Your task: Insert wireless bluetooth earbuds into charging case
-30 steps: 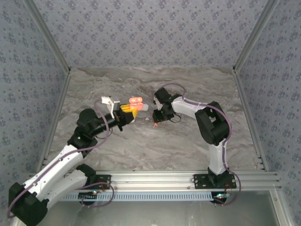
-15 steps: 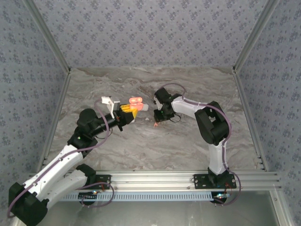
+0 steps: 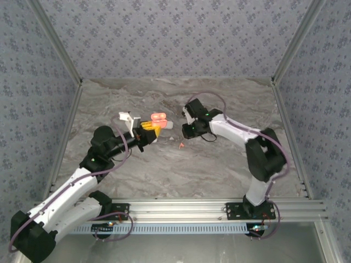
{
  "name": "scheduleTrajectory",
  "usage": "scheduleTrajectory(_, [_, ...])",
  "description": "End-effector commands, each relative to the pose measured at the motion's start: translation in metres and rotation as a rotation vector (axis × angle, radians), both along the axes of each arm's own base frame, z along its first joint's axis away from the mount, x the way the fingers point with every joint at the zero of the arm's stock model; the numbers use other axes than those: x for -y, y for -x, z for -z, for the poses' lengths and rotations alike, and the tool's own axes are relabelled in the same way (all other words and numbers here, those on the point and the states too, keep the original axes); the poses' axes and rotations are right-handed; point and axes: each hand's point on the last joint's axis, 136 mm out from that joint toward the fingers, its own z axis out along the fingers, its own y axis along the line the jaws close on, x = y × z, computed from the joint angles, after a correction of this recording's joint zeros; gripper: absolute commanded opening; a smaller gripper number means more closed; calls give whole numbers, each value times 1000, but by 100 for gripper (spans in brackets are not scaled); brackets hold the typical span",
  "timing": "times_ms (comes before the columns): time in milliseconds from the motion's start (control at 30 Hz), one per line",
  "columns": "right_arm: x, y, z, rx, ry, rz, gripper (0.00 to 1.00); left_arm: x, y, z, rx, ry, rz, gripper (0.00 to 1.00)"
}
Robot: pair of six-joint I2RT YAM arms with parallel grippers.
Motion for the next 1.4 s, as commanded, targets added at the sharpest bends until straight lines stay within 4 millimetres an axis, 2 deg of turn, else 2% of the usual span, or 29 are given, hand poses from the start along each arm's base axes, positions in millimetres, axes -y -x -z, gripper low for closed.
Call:
scheduleTrajectory(0, [5,4,-55,136,-74,-2,22,4,2,-9,20,32,20,0])
scheduleTrajectory(100, [6,14,-103,254,-159,-35,22,8,1,-10,12,45,42,0])
scheduleTrajectory(233, [6,32,-176,440,-283,-108,22,16,-1,-13,0,58,78,0])
scheduleTrajectory(300, [7,42,-205,518,-330,-145,22,21,-1,-15,-2,60,94,0])
scheduleTrajectory(400, [5,59,-240,620,-394,-200,22,29,0,-16,-2,58,124,0])
scheduleTrajectory(500, [1,73,-261,683,-431,-252,22,39,3,-17,1,53,154,0])
scheduleTrajectory(600, [-6,83,-269,712,-436,-306,22,46,5,-16,1,48,177,0])
scheduleTrajectory(667, [-10,86,-267,714,-429,-331,22,50,7,-16,3,50,188,0])
scheduleTrajectory(1367, [-31,82,-231,621,-392,-390,22,53,13,-19,10,54,217,0])
